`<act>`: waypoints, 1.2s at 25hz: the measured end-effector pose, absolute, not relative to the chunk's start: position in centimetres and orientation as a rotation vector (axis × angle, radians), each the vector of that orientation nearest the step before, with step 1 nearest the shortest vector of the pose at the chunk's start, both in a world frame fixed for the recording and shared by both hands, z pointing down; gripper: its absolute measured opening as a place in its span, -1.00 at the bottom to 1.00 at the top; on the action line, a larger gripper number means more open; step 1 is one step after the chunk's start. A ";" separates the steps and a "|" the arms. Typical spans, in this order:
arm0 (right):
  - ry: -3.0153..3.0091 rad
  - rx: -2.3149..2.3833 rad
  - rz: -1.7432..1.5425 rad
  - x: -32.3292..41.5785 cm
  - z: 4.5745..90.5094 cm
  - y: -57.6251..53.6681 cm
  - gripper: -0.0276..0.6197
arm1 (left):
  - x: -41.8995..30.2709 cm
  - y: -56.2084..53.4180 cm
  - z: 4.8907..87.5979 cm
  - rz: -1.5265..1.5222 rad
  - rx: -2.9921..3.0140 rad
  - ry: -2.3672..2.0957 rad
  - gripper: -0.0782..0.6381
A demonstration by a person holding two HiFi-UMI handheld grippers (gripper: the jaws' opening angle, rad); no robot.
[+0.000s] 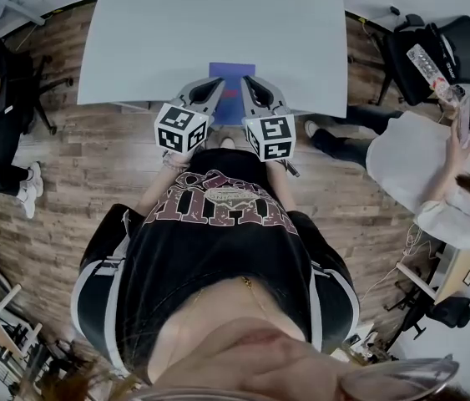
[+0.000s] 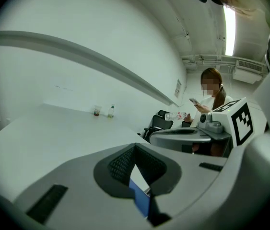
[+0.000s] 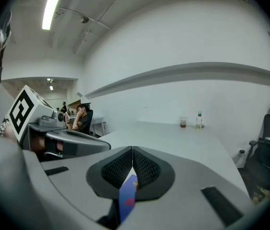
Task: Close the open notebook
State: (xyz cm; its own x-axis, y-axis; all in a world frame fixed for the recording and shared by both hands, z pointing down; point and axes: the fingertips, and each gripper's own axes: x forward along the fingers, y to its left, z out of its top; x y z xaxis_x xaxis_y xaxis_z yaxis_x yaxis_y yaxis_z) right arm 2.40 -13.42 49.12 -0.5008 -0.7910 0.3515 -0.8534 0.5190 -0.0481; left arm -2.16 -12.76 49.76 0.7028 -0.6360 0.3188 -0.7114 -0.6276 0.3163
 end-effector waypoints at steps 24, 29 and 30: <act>-2.512 1.489 0.284 3.3 44.2 -12.6 -0.85 | -1.4 -12.2 43.0 0.115 2.605 -1.005 -0.65; -2.538 1.488 0.253 2.9 42.9 -12.2 -0.85 | -1.1 -11.7 41.6 0.091 2.626 -1.005 -0.65; -2.543 1.487 0.248 2.8 42.6 -12.1 -0.85 | -1.1 -11.6 41.4 0.090 2.631 -1.007 -0.65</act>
